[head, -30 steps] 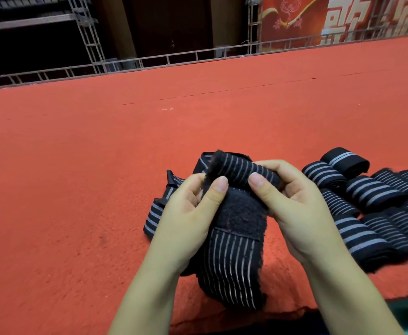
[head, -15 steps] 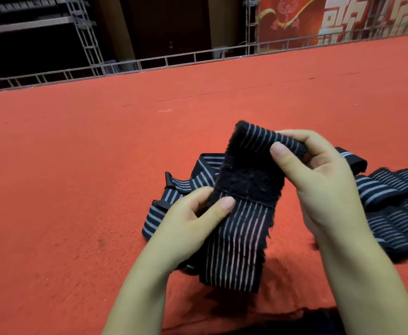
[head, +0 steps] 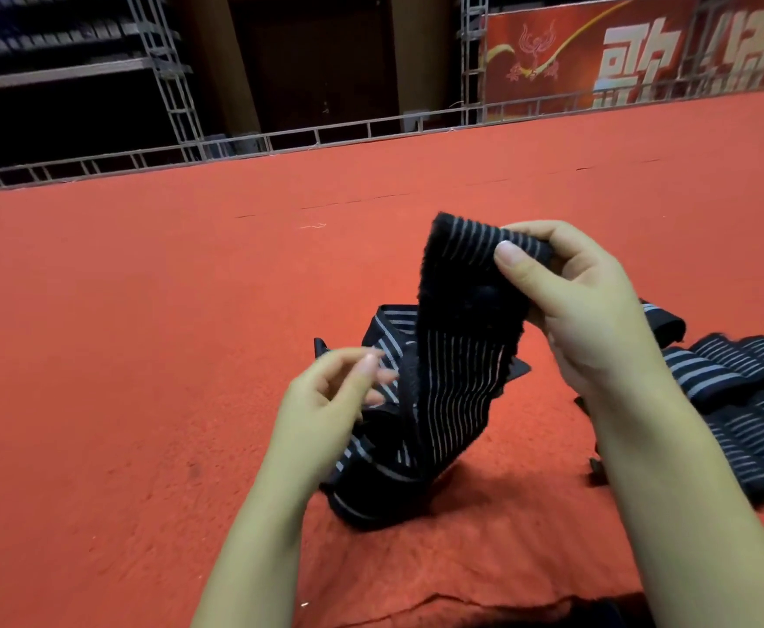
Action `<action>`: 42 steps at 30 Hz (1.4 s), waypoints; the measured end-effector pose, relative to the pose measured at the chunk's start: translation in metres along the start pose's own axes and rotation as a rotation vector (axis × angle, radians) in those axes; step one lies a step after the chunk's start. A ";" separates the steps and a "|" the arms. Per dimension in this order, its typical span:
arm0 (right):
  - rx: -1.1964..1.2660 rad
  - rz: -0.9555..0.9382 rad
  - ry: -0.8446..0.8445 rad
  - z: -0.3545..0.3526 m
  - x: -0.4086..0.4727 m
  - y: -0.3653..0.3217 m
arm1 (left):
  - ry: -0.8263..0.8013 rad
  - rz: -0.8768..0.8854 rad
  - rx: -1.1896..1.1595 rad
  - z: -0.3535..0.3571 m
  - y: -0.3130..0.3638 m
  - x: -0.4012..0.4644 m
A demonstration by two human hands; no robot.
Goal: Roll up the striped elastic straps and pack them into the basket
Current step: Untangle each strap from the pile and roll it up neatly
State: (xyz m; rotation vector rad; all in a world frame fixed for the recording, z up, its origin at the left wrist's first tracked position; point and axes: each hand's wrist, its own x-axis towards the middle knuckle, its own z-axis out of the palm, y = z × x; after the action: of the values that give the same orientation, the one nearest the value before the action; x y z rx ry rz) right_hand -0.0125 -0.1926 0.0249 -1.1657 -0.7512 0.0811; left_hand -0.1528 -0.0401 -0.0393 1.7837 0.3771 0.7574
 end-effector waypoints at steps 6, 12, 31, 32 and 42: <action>0.102 0.023 -0.160 0.018 -0.003 -0.018 | -0.066 0.199 -0.237 0.007 0.053 0.014; -0.002 -0.122 -0.187 0.016 -0.016 -0.046 | -0.159 0.258 -0.270 0.024 0.080 -0.002; -0.489 -0.216 -0.085 0.019 -0.050 0.011 | -0.055 -0.141 -0.305 0.027 0.045 -0.019; -0.509 -0.243 -0.097 0.019 -0.050 0.013 | -0.034 -0.148 -0.294 0.027 0.044 -0.018; -0.159 0.069 -0.293 0.014 -0.055 0.014 | -0.039 -0.144 -0.355 0.022 0.034 -0.017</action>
State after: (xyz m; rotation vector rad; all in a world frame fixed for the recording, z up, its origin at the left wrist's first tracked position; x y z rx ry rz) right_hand -0.0571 -0.1991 -0.0117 -1.3483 -0.9897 0.2577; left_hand -0.1544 -0.0782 -0.0169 1.4205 0.3186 0.6419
